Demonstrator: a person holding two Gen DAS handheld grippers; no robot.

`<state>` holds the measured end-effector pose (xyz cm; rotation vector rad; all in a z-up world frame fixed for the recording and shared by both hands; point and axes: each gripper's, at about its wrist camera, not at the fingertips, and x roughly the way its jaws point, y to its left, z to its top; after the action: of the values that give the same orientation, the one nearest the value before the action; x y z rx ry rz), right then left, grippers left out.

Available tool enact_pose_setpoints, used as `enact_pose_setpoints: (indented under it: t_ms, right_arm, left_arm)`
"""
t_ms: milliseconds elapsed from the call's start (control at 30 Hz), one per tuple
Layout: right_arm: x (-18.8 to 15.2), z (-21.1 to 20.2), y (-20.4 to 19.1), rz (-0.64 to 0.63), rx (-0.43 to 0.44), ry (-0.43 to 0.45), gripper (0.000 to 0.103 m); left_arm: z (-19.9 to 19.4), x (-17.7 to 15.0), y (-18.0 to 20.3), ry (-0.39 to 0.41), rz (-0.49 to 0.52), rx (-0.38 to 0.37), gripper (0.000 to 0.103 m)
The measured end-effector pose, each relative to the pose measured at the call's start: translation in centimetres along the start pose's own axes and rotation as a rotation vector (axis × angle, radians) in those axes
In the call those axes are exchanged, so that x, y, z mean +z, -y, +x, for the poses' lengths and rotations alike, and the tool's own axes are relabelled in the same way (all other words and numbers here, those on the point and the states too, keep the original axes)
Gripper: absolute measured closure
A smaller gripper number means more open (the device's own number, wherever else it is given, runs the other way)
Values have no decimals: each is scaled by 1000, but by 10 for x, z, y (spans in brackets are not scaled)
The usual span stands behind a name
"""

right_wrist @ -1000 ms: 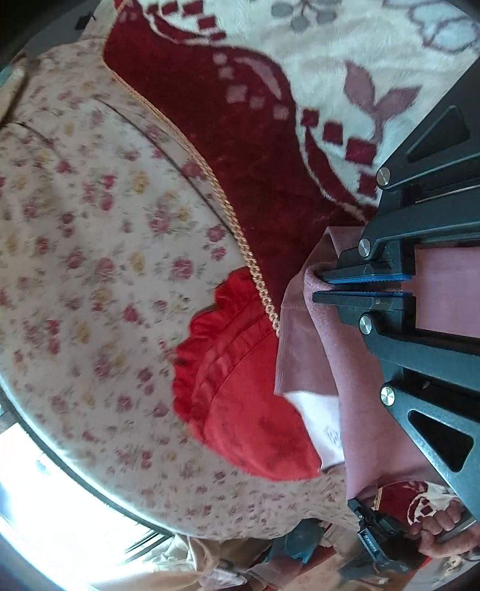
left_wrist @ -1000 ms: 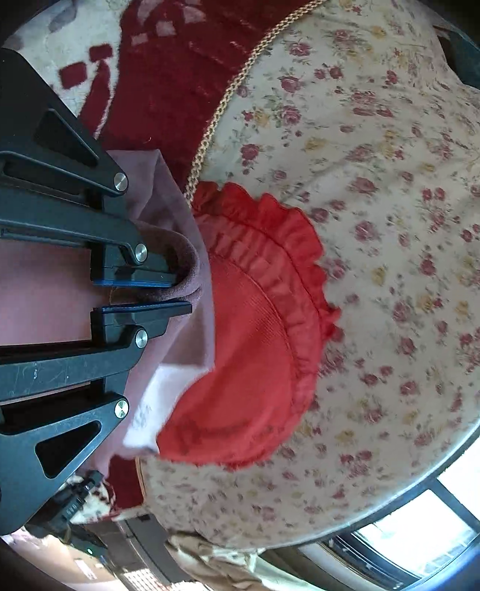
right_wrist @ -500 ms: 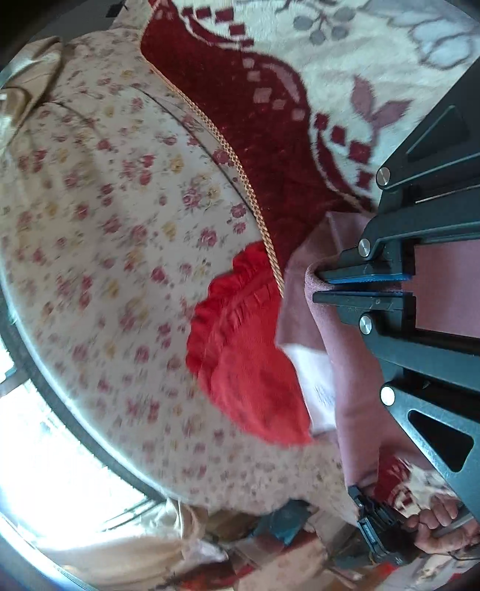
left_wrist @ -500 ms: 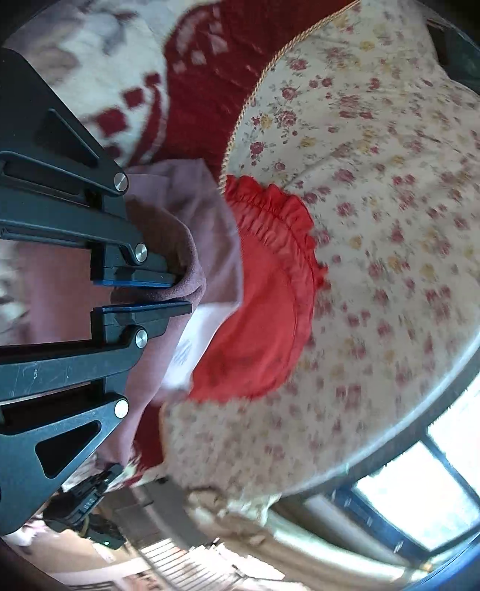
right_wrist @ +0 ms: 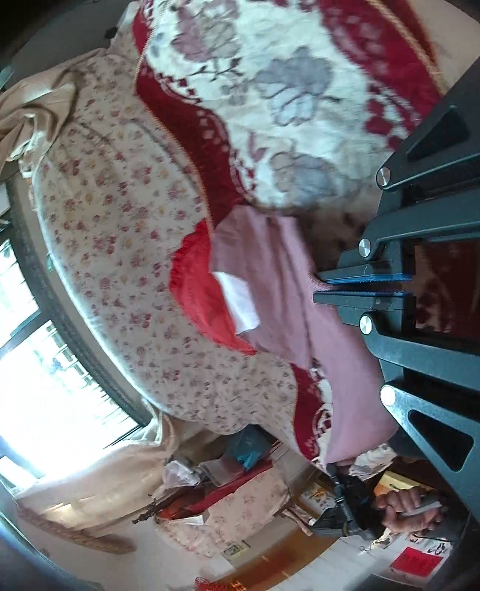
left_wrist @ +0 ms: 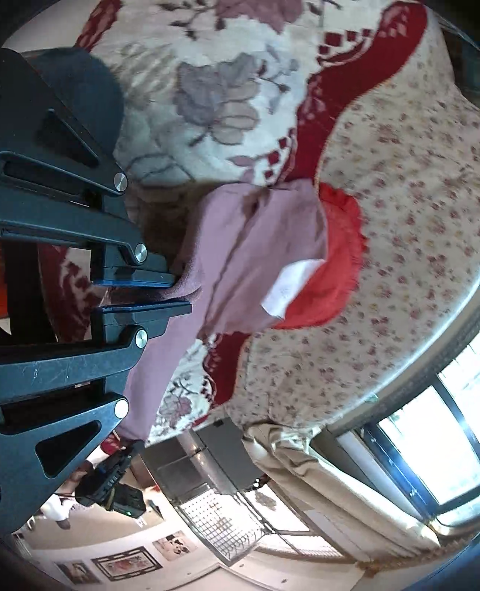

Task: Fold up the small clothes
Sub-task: 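Lift the hem with both tools and fold it toward the collar, then lay the hem onto the collar with both tools and open them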

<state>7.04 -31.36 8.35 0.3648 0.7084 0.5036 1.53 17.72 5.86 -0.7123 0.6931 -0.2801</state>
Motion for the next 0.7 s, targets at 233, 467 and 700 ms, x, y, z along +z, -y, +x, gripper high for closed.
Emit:
enact_pose_setpoints:
  t_ms: [233, 467, 700]
  right_arm:
    - [23, 58, 14, 25, -42, -45, 100]
    - [76, 167, 40, 4, -157, -110, 100]
    - [119, 256, 86, 97, -233, -114, 100]
  left_arm:
    - [50, 33, -13, 17, 30, 169, 98]
    - [140, 90, -38, -17, 30, 269, 98]
    - [207, 144, -64, 13, -3, 311, 98]
